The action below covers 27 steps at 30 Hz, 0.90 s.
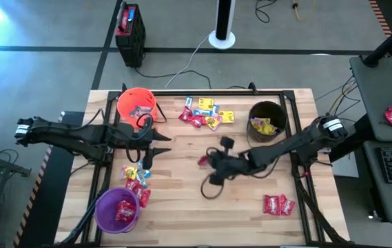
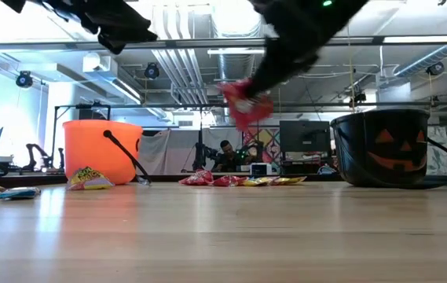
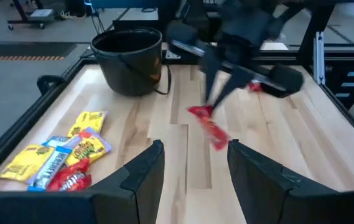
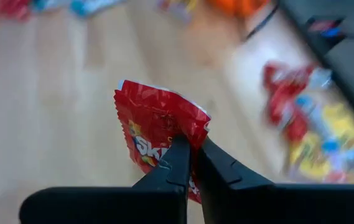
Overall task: Sort candy by brand, put in halloween buckets
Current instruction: Put the red candy into the purple bucket
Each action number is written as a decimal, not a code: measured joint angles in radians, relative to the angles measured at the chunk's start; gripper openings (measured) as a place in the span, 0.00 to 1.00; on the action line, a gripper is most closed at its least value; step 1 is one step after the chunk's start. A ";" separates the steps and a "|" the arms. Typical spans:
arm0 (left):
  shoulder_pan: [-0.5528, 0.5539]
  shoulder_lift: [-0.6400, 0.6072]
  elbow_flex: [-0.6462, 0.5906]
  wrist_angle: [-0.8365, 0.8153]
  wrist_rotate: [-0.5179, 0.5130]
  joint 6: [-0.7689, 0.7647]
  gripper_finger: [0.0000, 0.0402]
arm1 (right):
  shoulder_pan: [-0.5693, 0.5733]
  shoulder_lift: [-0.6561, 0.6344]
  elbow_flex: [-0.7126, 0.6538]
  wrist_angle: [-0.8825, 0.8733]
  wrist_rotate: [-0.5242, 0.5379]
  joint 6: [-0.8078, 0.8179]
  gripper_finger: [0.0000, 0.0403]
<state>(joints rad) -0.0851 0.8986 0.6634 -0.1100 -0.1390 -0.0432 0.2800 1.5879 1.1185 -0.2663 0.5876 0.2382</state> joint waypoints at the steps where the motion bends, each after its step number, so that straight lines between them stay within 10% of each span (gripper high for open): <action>1: 0.000 0.000 -0.008 0.012 0.000 -0.006 0.40 | -0.018 0.000 -0.007 0.049 0.022 -0.031 0.03; 12: 0.000 0.000 -0.124 0.255 -0.008 -0.050 0.40 | -0.158 0.032 -0.038 0.580 0.067 -0.261 0.03; 27: 0.000 0.091 -0.138 0.409 -0.151 -0.009 0.40 | -0.161 0.063 -0.032 0.874 0.013 -0.386 0.03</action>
<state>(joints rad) -0.0853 0.9892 0.5259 0.2988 -0.2901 -0.0520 0.1188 1.6505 1.0863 0.6075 0.6011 -0.1474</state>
